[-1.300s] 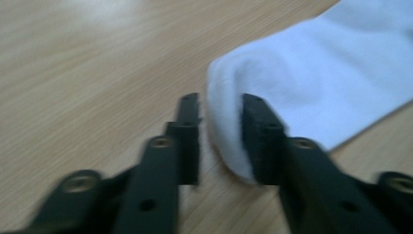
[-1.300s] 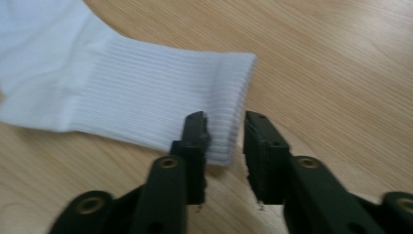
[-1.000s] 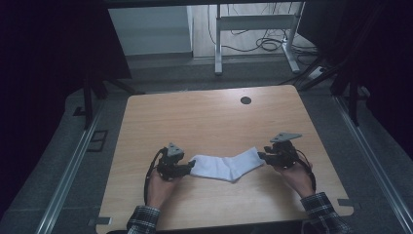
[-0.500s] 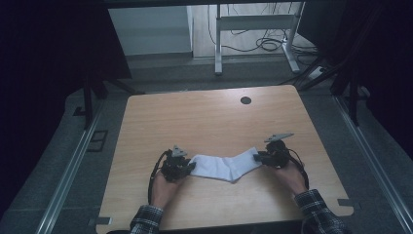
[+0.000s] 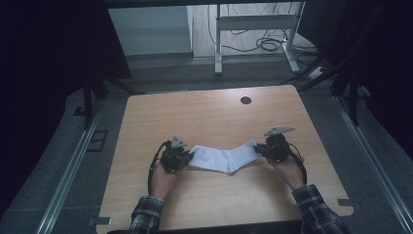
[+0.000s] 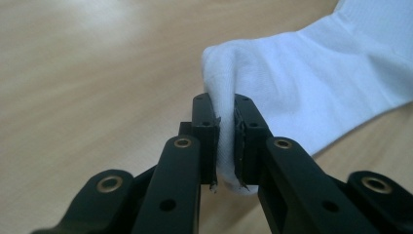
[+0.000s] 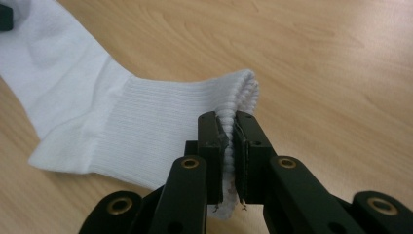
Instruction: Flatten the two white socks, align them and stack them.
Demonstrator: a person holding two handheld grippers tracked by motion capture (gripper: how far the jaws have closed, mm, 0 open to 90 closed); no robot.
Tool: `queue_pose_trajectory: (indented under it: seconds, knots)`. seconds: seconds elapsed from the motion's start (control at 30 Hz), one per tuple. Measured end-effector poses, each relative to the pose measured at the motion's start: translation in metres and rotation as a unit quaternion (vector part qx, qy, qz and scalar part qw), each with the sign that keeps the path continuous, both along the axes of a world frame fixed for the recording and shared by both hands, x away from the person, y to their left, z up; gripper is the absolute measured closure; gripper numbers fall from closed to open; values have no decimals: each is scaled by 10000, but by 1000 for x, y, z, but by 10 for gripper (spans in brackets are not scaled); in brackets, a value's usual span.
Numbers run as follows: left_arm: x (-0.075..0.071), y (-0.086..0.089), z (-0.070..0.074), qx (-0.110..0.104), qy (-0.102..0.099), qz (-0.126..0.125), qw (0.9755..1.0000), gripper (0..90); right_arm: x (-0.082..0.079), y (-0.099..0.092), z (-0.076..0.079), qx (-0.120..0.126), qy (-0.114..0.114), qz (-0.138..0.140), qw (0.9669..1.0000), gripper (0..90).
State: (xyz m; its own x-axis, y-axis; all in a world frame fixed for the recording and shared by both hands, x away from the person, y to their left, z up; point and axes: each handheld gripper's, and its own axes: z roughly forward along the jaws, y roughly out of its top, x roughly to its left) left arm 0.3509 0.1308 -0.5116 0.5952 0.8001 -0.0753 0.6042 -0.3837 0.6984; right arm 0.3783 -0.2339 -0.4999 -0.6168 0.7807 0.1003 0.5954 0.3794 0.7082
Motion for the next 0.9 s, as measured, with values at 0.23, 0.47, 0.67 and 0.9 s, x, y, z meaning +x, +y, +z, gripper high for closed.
queue_pose_trajectory:
  seconds: [0.23,0.47,0.67,0.9]
  knots:
    - [22,0,1,205,-81,190,9996,811,17,10,0,-11,-107,-99,9999,822]
    - [33,0,-7,228,-94,363,9990,810,29,13,-6,-17,-92,-212,9997,822]
    - [36,-3,-13,347,-121,412,9985,805,37,14,-10,-81,-118,-256,9996,821]
    - [40,-4,-18,363,-71,502,9981,792,42,15,-17,-189,-85,-265,9994,812]
